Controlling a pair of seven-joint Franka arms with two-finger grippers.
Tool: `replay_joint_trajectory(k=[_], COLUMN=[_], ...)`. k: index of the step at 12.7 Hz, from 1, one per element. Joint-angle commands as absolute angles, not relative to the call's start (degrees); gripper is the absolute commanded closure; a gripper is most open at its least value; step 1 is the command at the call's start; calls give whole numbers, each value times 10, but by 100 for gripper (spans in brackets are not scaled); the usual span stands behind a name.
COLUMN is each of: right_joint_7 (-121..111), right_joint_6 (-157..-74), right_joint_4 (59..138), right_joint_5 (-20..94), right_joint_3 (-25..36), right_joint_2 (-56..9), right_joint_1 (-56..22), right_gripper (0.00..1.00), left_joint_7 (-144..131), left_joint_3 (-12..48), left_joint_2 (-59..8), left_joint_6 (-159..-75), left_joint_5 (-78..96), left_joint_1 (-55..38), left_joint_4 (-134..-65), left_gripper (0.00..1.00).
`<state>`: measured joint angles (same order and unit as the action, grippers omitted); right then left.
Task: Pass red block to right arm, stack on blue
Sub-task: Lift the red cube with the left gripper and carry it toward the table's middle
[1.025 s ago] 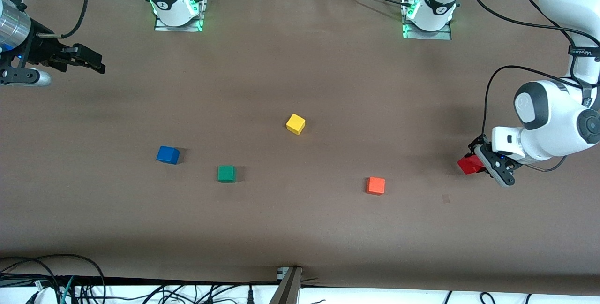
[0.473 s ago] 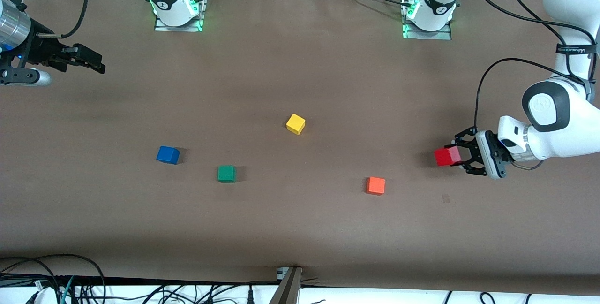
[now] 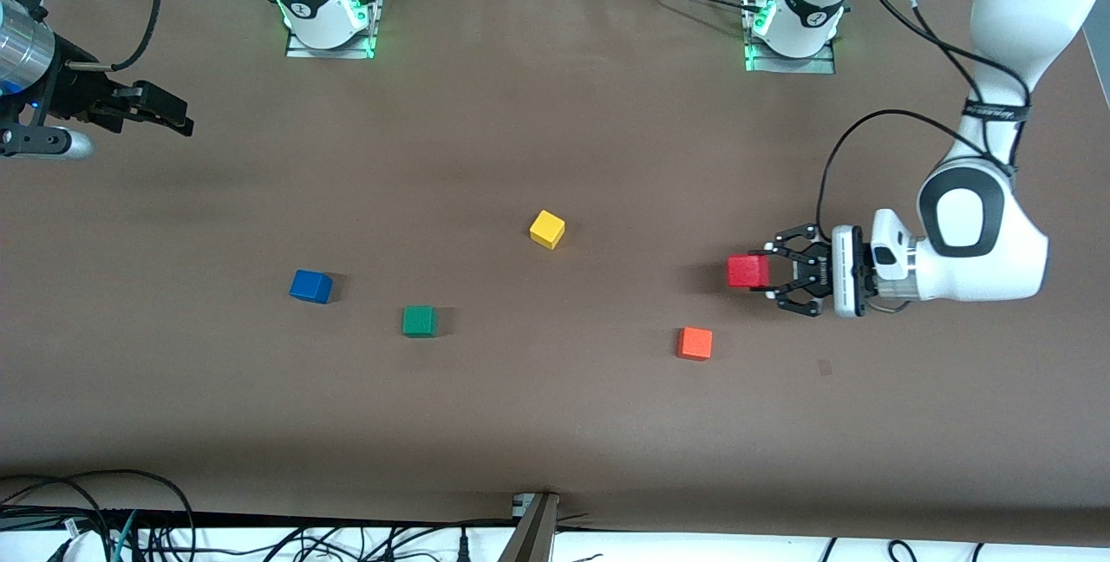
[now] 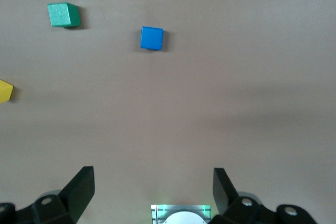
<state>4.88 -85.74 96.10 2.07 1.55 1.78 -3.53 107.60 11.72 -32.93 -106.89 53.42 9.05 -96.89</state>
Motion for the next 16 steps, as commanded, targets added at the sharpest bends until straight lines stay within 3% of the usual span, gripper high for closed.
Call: replay_joint_trajectory(k=[1,6,10,16], right_joint_7=[48,56,58,50], right_joint_6=[-824,-809,-915,-928], right_joint_4=[952,953,988,991], right_joint_5=[46,198,339,649], right_joint_3=[11,11,11,11], right_joint_2=[3,-47,-93,-175], right_joint_1=[-41,-47,-48,-49], right_gripper=[0,0,0,0], left_joint_7=[1121,1121,1121,1119], left_joint_3=[145,213,214,214], left_joint_2=[-380,-409,-410,-408], left_joint_6=[-1021,-1008,-1014,-1050], left_joint_5=[578,694,805,938], left_joint_1=[94,78,26,-46], left_joint_4=[-898,-886,-885,-884], left_gripper=[100,100,100,100])
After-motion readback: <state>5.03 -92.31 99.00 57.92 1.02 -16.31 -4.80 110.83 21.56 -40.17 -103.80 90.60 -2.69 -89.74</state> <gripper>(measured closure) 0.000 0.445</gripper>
